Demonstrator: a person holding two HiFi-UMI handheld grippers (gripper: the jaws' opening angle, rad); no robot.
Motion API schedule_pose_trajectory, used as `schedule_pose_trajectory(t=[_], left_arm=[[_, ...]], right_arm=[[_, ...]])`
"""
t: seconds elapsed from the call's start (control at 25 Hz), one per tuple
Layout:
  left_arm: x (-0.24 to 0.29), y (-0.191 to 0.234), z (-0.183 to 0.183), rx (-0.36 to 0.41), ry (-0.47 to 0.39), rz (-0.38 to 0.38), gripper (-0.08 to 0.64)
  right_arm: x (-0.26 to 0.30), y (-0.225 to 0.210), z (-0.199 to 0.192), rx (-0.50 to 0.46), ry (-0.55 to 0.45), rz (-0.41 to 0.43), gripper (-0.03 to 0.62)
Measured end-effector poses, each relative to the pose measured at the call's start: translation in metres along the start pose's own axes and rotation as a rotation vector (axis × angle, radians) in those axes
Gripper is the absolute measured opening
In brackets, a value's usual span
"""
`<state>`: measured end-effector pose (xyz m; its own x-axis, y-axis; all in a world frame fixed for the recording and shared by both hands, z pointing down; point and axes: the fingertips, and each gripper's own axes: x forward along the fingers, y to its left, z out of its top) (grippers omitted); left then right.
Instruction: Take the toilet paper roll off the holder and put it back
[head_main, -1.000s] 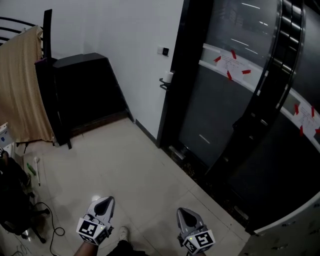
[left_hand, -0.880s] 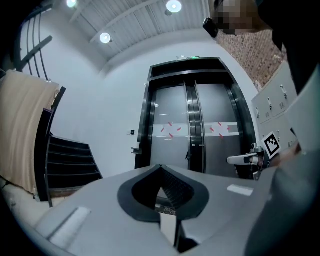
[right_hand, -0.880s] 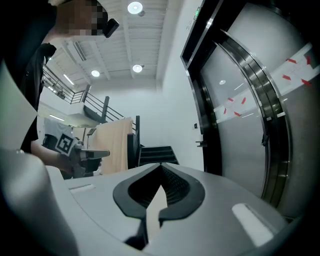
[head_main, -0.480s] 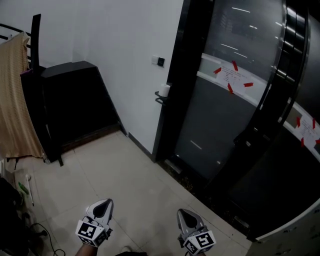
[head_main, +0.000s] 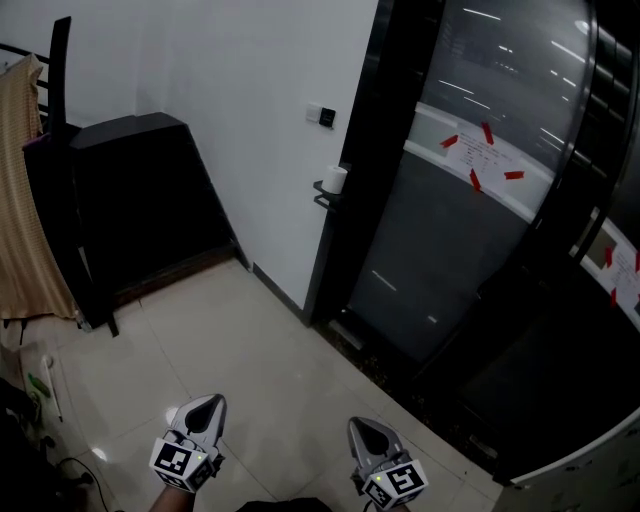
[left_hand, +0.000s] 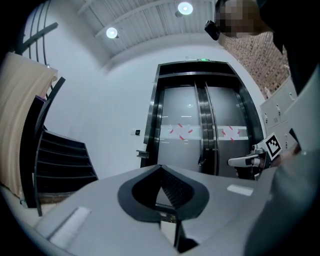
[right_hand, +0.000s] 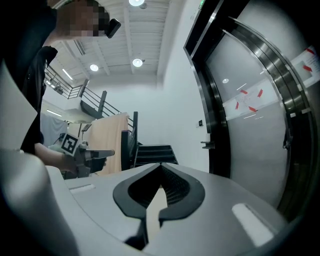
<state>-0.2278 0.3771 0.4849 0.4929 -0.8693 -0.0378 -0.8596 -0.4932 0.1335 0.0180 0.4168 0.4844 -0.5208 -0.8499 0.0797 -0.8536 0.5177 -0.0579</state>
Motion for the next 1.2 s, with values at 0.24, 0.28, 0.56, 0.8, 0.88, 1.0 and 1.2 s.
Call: schedule_pose_trajectory(t=[0.24,0.28,0.56,0.8,0.88,1.0,1.2], left_arm=[[0.039,0.019,-0.018,0.022,0.046,0.026,0.002],[0.047,0.022,-0.016,0.028,0.044,0.036,0.002],[0.118,0.036,0.005,0.055,0.033,0.083,0.002],[0.187,0.037,-0.004,0.082,0.039,0.087,0.002],[0.212,0.034,-0.005,0.076,0.042,0.085,0.002],[0.243,0.031,-0.006,0.059,0.036,0.095,0.002],[0.279,0.024,-0.008,0.039,0.035,0.095,0.002]], right_arm=[[0.049,-0.036,-0.005,0.026,0.006,0.021,0.014],[0.06,-0.045,-0.004,0.033,0.001,0.03,0.014],[0.13,-0.101,0.014,0.052,-0.057,0.112,0.014],[0.163,-0.161,0.022,0.051,-0.05,0.12,0.014],[0.171,-0.183,0.021,0.063,-0.05,0.112,0.014],[0.182,-0.214,0.026,0.094,-0.065,0.101,0.014],[0.194,-0.246,0.021,0.114,-0.041,0.104,0.014]])
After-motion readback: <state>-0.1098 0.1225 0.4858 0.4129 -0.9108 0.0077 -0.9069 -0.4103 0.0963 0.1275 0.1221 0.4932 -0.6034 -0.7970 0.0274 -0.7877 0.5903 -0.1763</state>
